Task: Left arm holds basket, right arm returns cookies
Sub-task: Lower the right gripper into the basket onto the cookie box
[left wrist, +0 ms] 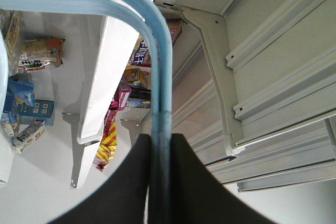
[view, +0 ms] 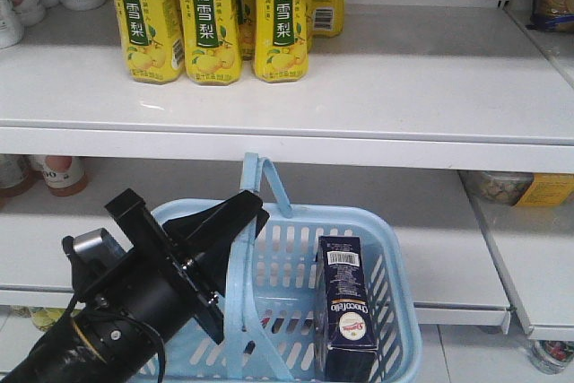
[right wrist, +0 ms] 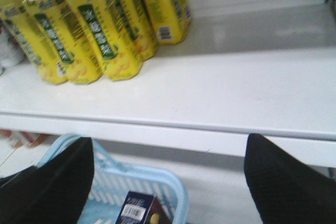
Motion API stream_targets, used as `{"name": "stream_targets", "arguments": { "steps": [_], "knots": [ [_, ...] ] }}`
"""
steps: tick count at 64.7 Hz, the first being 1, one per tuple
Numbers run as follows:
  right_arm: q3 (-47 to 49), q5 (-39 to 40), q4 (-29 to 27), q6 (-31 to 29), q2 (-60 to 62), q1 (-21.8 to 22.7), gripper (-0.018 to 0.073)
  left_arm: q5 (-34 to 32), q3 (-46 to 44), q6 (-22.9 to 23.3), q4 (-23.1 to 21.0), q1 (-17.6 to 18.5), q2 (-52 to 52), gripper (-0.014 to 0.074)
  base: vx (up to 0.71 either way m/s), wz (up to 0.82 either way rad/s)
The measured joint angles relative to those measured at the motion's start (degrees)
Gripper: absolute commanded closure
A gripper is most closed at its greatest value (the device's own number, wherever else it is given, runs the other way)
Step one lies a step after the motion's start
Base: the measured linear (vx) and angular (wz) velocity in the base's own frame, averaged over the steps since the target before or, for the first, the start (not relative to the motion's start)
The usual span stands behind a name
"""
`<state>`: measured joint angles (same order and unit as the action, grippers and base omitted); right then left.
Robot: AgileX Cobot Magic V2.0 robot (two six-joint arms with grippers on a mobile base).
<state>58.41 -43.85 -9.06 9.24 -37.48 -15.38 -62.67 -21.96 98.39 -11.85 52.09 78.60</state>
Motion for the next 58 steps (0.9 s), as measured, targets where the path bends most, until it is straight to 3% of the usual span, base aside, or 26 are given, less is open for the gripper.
{"name": "stream_targets", "arguments": {
  "steps": [12, 26, 58],
  "knots": [
    [2.7, -6.1, 1.1, 5.4, -7.8, -10.9, 0.0009, 0.0, 0.0, 0.0, 0.0, 0.0, 0.0, 0.0599, 0.0, 0.0],
    [5.5, -10.4, 1.2, 10.8, -17.0, -19.6, 0.0009, 0.0, 0.0, 0.0, 0.1, 0.0, 0.0, 0.0599, 0.0, 0.0],
    [7.9, -19.1, 2.0, 17.1, -29.0, -23.5, 0.001, 0.1, 0.0, 0.1, 0.0, 0.0, 0.0, 0.0599, 0.0, 0.0]
  ]
}}
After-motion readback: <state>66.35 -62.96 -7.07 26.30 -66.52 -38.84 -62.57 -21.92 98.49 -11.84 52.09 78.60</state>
